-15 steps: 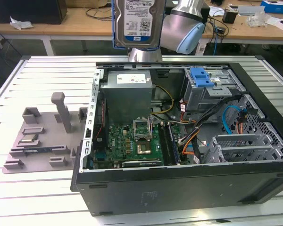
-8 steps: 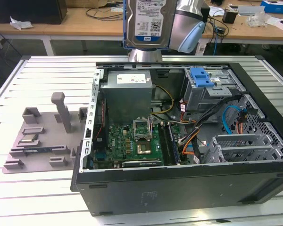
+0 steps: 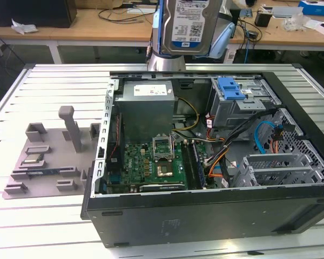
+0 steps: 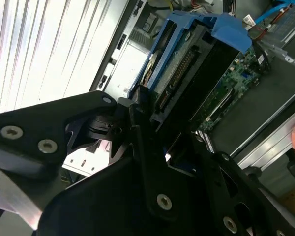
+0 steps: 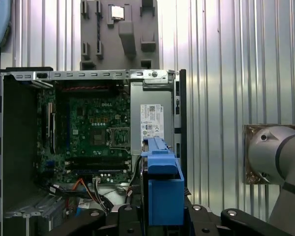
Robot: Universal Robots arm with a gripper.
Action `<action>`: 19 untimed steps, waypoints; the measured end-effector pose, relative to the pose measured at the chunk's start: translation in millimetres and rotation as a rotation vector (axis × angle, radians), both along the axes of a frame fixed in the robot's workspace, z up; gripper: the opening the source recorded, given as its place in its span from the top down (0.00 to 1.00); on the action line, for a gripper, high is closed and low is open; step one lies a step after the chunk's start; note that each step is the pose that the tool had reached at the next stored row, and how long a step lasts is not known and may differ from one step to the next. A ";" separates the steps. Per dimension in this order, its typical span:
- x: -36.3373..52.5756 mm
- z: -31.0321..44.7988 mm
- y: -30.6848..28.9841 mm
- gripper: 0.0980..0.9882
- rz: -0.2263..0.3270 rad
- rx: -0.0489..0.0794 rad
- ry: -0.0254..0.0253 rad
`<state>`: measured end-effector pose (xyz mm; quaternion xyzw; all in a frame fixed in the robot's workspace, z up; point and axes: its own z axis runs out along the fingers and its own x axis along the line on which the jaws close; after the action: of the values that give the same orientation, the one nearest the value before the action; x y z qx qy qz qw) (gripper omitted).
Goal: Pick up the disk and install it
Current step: 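Pick up the disk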
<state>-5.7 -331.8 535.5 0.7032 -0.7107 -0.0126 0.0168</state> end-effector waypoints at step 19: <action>78.8 -0.4 0.0 0.70 0.000 0.000 0.0001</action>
<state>73.1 -331.8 535.1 0.7032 -0.7107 -0.0126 0.0169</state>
